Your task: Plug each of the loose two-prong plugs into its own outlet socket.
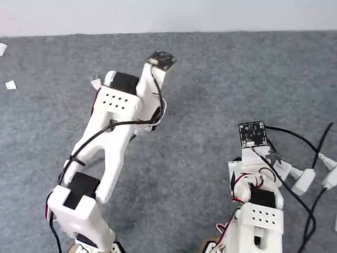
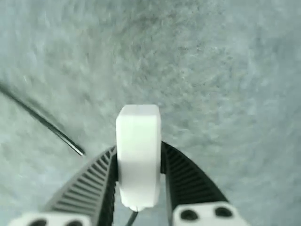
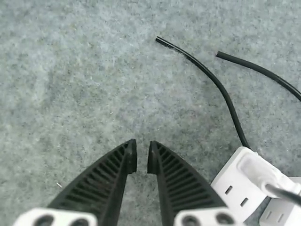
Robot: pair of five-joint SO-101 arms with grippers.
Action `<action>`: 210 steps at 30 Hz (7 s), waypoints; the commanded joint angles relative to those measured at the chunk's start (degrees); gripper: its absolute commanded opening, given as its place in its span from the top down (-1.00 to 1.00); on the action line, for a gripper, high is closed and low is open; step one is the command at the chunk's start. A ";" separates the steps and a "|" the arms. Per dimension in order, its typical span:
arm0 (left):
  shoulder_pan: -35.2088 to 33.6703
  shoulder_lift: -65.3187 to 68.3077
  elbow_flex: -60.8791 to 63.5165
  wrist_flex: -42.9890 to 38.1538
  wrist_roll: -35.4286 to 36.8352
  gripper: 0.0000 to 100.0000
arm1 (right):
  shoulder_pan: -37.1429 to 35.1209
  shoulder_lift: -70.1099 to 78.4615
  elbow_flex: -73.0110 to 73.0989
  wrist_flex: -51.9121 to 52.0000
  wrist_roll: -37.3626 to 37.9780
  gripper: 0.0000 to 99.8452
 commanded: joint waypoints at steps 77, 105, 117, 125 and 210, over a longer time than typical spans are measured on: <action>-6.24 1.41 28.44 -38.07 -19.43 0.97 | -0.66 -0.66 -0.53 -0.13 0.97 0.89; -25.05 -7.65 32.04 -52.13 1.05 0.66 | -1.45 -0.66 -0.44 0.22 0.97 0.89; -25.41 12.75 10.42 -41.85 4.84 0.63 | -1.45 -0.66 -0.44 0.22 0.97 0.89; -25.32 20.92 -1.27 -33.93 4.92 0.65 | -1.45 -0.66 -0.44 0.22 0.97 0.89; -21.27 9.93 18.68 -26.64 5.54 0.97 | -1.36 -0.66 -0.53 0.13 0.97 0.89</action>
